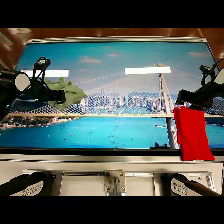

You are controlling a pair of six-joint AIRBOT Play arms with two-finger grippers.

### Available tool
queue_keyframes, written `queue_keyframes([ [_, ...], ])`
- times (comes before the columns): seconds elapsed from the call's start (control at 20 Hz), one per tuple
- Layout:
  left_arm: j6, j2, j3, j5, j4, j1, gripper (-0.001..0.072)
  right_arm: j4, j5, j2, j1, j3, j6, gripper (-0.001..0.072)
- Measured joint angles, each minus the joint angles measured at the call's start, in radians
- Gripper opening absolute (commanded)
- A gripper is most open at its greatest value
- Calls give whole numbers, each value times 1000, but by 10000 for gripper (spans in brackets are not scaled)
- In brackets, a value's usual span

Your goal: Fold the shirts.

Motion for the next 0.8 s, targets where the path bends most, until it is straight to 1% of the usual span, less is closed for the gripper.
queue_keyframes([
  [0.3,0,0,0,3,0,0,632,0,0,0,0,0,0,678],
  [0.5,0,-1,0,69,-3,0,632,0,0,0,0,0,0,678],
  [0.6,0,-1,0,79,-13,0,632,0,4,0,0,0,0,678],
  [0.7,0,-9,0,84,-15,3,680,0,16,0,0,0,2,678],
  [0.75,0,-19,2,92,-13,10,683,0,17,0,0,0,3,678],
  [0.8,0,-37,11,102,-2,22,720,-1,17,0,0,0,3,678],
])
